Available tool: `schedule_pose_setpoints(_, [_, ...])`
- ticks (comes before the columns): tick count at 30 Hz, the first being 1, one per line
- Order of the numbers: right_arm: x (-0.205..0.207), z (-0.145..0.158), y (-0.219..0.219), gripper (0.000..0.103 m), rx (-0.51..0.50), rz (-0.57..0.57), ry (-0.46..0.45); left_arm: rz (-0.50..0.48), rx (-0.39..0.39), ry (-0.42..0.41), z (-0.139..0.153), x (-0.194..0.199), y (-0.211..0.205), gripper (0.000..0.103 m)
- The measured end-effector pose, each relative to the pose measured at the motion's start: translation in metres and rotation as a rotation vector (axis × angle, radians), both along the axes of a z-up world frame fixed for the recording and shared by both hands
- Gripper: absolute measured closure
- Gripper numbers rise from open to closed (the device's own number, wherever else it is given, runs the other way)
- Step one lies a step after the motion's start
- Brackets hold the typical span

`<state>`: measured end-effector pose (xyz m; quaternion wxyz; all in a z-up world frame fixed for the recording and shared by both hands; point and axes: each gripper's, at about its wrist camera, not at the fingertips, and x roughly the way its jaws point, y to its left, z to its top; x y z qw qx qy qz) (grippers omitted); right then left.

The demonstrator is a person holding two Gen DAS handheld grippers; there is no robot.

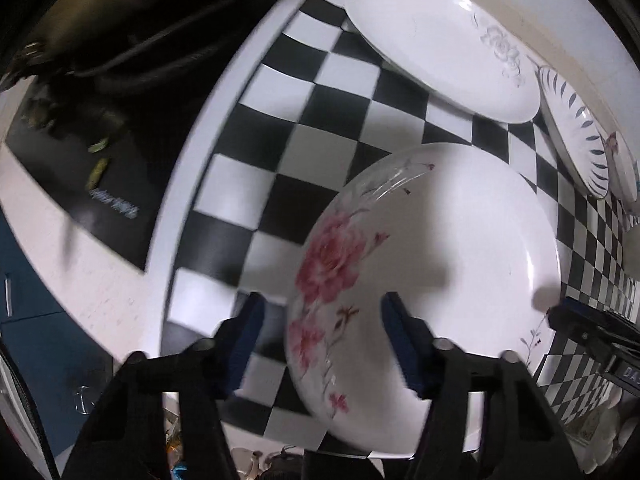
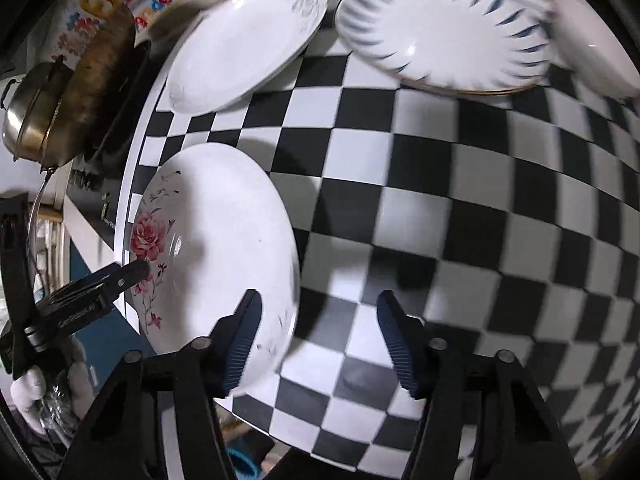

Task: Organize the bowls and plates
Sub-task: 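Grasp the rim of the pink-flower plate with both grippers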

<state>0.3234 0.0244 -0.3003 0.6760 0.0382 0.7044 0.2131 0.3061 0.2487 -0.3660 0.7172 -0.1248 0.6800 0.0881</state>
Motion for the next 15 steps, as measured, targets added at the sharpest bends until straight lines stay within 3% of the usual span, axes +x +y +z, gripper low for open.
schedule_pose_setpoints(2, [0.005,-0.009,0.005,0.055,0.009,0.02,0.036,-0.005,-0.005,0.02,-0.005,0.002,-0.002,0.063])
schedule_pose_setpoints(8, [0.014,-0.032,0.019,0.091,0.057,0.054,0.119,0.002,0.003,0.026,-0.001,-0.002,-0.006,0.066])
schedule_pose_setpoints(15, [0.014,-0.025,0.014,0.09,0.031,0.069,0.109,-0.007,0.003,-0.018,0.031,-0.017,-0.039,0.066])
